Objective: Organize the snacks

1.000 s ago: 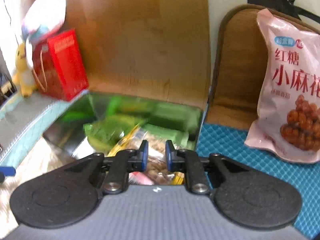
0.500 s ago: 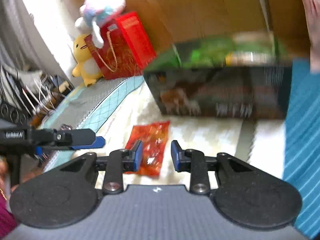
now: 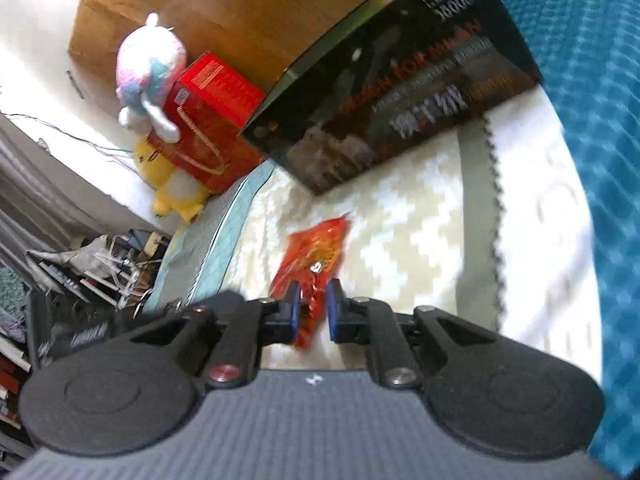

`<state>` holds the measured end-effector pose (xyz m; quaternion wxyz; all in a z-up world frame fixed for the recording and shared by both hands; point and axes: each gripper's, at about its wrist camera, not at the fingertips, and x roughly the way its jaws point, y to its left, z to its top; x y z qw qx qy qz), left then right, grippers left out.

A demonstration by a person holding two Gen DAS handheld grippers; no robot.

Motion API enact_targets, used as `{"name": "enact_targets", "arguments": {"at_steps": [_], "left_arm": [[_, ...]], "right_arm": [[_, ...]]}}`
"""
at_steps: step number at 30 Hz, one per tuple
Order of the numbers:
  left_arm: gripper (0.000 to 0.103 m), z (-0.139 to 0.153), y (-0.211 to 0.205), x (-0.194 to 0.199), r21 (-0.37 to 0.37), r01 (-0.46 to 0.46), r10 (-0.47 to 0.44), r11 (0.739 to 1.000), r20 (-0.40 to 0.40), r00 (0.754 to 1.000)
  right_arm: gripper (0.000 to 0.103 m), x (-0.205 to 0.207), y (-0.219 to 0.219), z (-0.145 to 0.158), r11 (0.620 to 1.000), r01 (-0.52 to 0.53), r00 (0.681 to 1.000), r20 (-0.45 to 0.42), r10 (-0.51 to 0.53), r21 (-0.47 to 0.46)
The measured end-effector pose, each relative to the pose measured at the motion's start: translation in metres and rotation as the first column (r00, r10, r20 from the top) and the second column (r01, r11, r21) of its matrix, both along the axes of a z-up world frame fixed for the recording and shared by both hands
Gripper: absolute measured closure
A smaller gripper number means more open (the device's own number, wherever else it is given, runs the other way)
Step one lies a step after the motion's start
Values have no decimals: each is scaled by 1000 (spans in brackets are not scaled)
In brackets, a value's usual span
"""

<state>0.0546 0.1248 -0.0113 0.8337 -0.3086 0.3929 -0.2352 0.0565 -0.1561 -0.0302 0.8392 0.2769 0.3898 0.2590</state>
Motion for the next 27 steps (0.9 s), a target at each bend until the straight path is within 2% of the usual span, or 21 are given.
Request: {"name": "enact_targets", "arguments": {"at_steps": [2, 4, 6, 8, 10, 14, 19, 22, 25, 27], "left_arm": [[55, 0, -1, 0, -2, 1, -1, 1000, -3, 1000], [55, 1, -2, 2, -3, 1, -1, 1000, -4, 1000], [55, -2, -5, 6, -31, 20, -20, 999, -16, 1000], [55, -1, -11, 8, -23, 28, -28, 999, -10, 1000], [55, 1, -14, 8, -27, 39, -40, 999, -12, 999], [50, 14, -5, -3, -33, 22, -21, 999, 24, 999], [48, 24, 9, -23, -56, 16, -14, 998, 41, 999], [45, 20, 3, -31, -56, 56, -55, 997, 19, 998], [45, 10, -10, -35, -55, 106, -107, 993, -18, 994], [39, 2, -19, -37, -45, 123, -125, 991, -40, 991]], "right_arm": [[87, -14, 8, -2, 999, -42, 999, 16, 43, -21], [87, -30, 23, -6, 990, -140, 990, 10, 140, -25], [86, -49, 46, -6, 969, -231, 971, 48, 236, -89], [84, -62, 57, 0, 949, -270, 953, 96, 287, -165], [82, -67, 58, 6, 939, -289, 943, 113, 313, -187], [80, -73, 31, 15, 950, -260, 950, 133, 284, -173], [71, -72, -17, 26, 982, -99, 973, 190, 129, -158], [71, -60, -36, 25, 987, 1, 980, 195, 31, -159], [71, -48, -36, 13, 984, 10, 986, 164, 20, -178], [71, -43, -31, 4, 989, -16, 988, 148, 39, -148]]}}
